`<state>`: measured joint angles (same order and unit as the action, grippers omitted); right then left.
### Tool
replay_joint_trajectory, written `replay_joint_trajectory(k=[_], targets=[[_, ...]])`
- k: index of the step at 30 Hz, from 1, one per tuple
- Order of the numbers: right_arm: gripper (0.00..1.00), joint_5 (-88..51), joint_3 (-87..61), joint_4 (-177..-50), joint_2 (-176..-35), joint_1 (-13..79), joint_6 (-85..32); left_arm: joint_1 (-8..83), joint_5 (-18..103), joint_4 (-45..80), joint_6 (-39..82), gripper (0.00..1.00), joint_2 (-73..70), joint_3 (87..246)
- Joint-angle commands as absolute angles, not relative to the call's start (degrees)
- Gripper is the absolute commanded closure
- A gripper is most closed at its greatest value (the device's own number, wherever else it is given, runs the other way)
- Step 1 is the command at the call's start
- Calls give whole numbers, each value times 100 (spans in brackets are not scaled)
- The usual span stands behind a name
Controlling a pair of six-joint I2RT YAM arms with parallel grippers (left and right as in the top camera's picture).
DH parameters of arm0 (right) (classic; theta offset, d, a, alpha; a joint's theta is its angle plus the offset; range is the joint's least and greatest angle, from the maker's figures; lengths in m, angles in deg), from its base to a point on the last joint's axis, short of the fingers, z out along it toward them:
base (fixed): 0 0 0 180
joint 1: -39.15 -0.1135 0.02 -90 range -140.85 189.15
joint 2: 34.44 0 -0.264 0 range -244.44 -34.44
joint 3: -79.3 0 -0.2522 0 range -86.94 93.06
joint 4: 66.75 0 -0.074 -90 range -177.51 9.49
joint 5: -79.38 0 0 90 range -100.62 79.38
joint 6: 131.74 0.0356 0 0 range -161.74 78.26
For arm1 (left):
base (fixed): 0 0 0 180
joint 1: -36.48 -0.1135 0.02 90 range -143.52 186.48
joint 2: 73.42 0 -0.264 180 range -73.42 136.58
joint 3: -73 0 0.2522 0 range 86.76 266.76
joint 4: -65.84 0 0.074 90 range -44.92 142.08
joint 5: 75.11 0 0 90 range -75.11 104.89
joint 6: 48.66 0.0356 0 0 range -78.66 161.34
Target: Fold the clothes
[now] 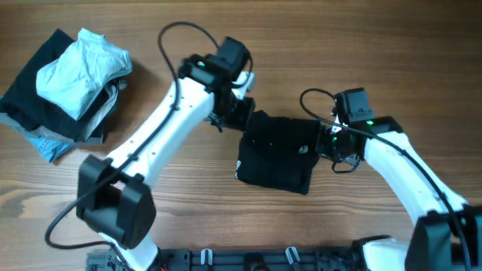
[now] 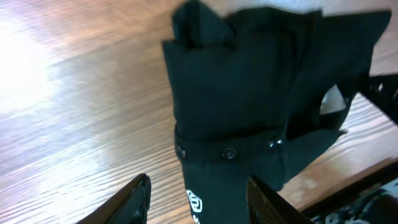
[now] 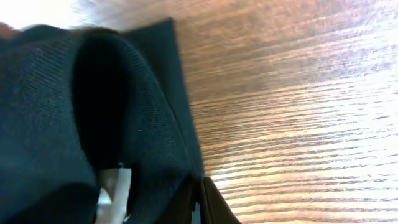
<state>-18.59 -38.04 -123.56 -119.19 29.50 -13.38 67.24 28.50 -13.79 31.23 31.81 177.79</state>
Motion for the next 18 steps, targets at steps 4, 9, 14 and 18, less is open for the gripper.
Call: replay_joint_trajectory(k=[4, 9, 14, 18], targets=[[80, -1688, -3742, -12369, -11972, 3097, -1432, 7205, 3049, -546, 3191, 72, 3424, 16928], [81, -1924, -3742, -12430, -11851, 3110, -1502, 7321, 3051, 573, 2738, 93, 3765, 15936], [81, -2681, -3742, -12308, -11587, 3110, -1998, 7531, 3219, 1489, 2742, 87, 4040, 15600], [81, -3699, -3745, -12164, -11486, 3110, -2367, 7428, 3224, 890, 2740, 75, 3918, 15936]])
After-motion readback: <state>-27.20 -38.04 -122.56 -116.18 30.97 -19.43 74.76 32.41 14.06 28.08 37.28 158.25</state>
